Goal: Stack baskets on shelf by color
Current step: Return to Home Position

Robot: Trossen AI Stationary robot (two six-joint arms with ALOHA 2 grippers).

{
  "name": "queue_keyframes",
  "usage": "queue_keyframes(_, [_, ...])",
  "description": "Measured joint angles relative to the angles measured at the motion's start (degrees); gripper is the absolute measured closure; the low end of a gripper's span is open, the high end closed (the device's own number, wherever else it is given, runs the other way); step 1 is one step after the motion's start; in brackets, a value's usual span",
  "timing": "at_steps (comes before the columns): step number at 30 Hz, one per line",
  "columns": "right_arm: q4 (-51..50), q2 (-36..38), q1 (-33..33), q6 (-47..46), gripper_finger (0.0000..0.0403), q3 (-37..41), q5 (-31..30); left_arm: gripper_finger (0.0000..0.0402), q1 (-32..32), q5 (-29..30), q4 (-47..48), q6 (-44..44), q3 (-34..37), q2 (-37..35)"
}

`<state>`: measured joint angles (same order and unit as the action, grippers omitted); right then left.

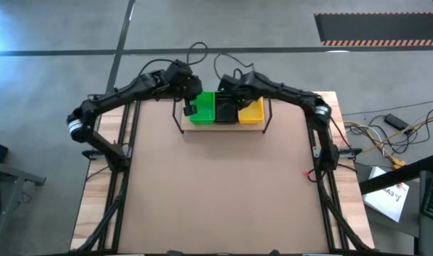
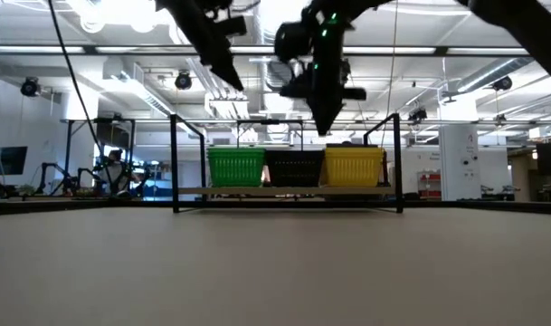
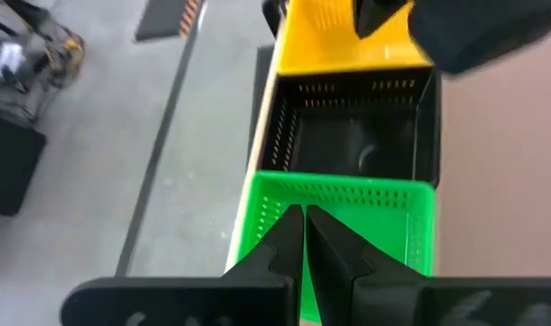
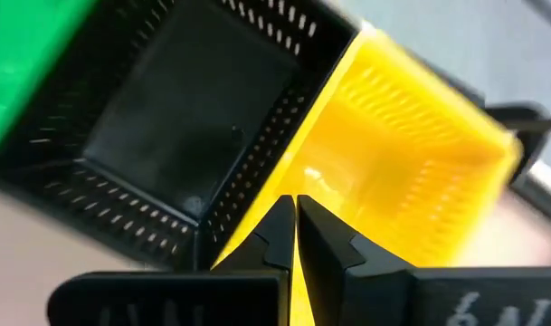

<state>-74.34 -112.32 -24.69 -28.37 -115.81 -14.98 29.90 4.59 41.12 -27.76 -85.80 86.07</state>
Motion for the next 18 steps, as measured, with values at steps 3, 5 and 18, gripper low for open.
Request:
queue_keyframes(3, [0.36,4.86,0.54,4.99,0.0394,0.88,-0.13,0.0401,-0.30,-0.22,0.16,0.80,-0.01,-2.54])
queue_keyframes(5, [0.80,8.52,1.39,9.02,0.0394,2.55,-0.24,0.0401,-0.38,-0.68,0.25,2.25,0.39,-4.64])
queue_keyframes(18, [23.69,40.76,9.02,21.24,0.0394,35.64,21.63,0.0401,-2.37,-6.00,-0.16,16.83,7.29,-15.95])
